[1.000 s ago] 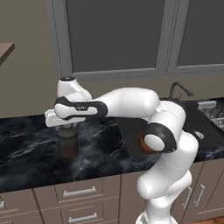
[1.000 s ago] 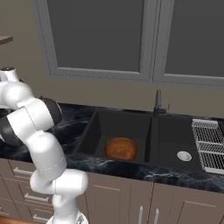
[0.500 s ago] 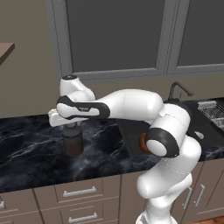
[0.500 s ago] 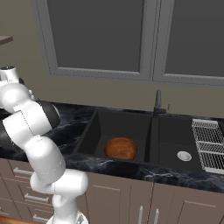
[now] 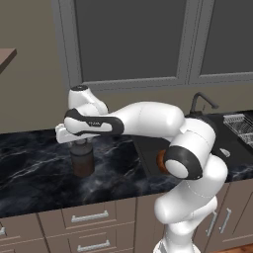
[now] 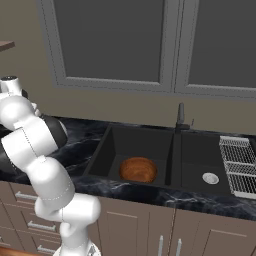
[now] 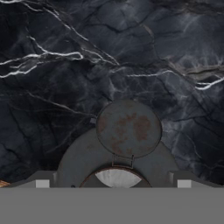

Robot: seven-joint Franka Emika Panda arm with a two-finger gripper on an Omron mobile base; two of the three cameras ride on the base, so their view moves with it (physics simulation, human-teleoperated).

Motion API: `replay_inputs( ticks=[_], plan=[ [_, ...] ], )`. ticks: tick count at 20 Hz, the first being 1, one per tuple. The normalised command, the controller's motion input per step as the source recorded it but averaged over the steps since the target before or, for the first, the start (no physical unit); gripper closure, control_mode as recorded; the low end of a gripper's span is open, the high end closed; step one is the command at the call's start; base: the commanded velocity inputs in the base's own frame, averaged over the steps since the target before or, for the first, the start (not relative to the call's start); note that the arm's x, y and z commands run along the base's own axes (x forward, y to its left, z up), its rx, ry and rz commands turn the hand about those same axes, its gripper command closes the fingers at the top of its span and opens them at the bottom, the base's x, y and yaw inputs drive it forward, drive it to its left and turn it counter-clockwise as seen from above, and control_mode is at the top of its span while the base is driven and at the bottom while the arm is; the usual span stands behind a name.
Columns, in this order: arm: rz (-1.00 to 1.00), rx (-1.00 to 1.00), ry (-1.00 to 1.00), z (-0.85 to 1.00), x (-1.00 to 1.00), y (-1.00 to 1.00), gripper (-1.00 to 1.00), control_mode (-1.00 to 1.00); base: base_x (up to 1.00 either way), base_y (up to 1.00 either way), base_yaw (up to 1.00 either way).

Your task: Place the bowl in the left basin and the jug in the right basin of the sink.

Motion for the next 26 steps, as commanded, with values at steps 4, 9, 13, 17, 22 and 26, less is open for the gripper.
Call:
replay_inputs(
  ticks=[4,9,13,17,22,26],
  plan=[
    [0.0,0.0,0.0,0.0,0.0,0.0,1.0,1.0,0.0,0.0,0.0],
    [0.0,0.0,0.0,0.0,0.0,0.0,1.0,1.0,0.0,-0.13,0.0],
    [0.0,0.0,0.0,0.0,0.0,0.0,1.0,1.0,-0.03,-0.52,0.0],
    [0.0,0.0,0.0,0.0,0.0,0.0,1.0,1.0,-0.02,-0.53,0.03],
    [0.0,0.0,0.0,0.0,0.0,0.0,1.0,1.0,0.0,-0.52,0.02],
    [0.0,0.0,0.0,0.0,0.0,0.0,1.0,1.0,0.0,-0.52,0.0]
  ],
)
